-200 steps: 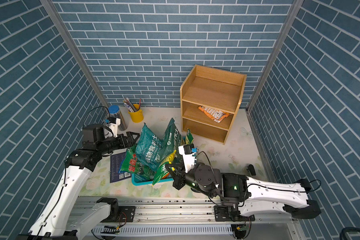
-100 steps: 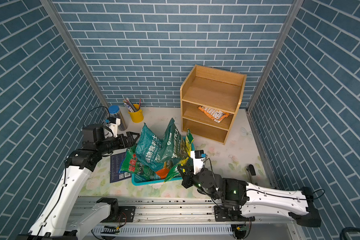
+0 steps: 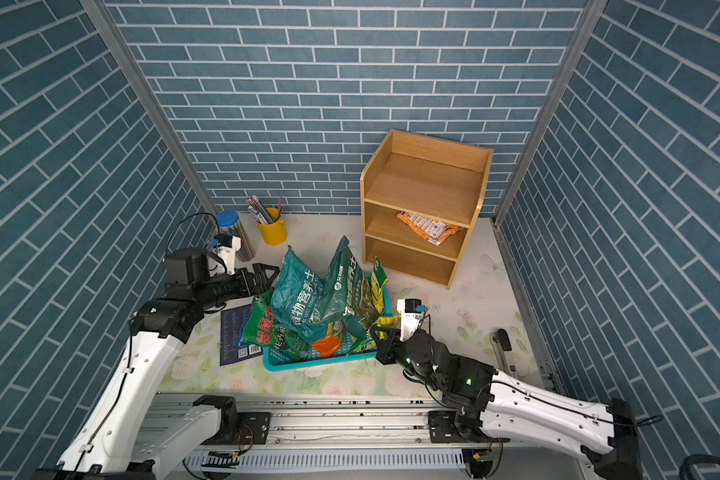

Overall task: Take down the fertilizer bag from the shelf
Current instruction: Place the fertilizer bag in the storage box.

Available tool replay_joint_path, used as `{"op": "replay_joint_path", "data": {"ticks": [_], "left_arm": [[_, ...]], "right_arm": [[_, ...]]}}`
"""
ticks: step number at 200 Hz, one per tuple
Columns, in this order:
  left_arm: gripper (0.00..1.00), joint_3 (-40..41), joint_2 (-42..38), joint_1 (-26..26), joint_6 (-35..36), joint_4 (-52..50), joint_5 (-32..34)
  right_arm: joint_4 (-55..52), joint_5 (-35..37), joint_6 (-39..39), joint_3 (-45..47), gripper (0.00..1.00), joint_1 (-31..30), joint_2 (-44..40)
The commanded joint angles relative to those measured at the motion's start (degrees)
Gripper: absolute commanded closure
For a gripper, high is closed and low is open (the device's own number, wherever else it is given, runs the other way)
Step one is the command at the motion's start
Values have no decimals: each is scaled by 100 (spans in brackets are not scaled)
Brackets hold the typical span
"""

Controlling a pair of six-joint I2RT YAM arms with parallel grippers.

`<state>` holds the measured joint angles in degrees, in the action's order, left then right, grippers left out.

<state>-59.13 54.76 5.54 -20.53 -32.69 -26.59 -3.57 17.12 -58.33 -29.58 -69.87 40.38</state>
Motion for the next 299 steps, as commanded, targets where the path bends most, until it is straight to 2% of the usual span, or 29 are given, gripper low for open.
{"op": "replay_joint_path", "data": {"ticks": [1,52,82,109,167,203,229,257,283,299], "left_arm": [[0,69,-8,8,29,33,29],[0,69,-1,8,25,33,31],[0,69,-1,8,32,32,20],[0,69,-4,3,32,34,12],[0,69,-2,8,32,32,18],[0,69,-6,8,32,32,30],[0,69,-5,8,28,34,29],[0,69,-3,8,26,31,34],[0,69,-9,8,31,32,31],[0,69,-5,8,26,30,30]], "right_arm": [[599,-294,-91,-313,100,45,143],[1296,-915,-288,-813,100,43,891],[1495,-819,-507,-687,100,62,1034],[1595,-677,-713,-95,100,233,760],[1762,-544,-1610,1862,100,727,-464],[1500,-507,-1734,2200,100,866,-709],[1575,-699,-1602,2110,100,976,-274],[1453,-1194,-1083,1337,100,1165,934],[2211,-1853,-894,1177,100,1274,1890],[2169,-1833,-686,997,100,1280,2096]]}}
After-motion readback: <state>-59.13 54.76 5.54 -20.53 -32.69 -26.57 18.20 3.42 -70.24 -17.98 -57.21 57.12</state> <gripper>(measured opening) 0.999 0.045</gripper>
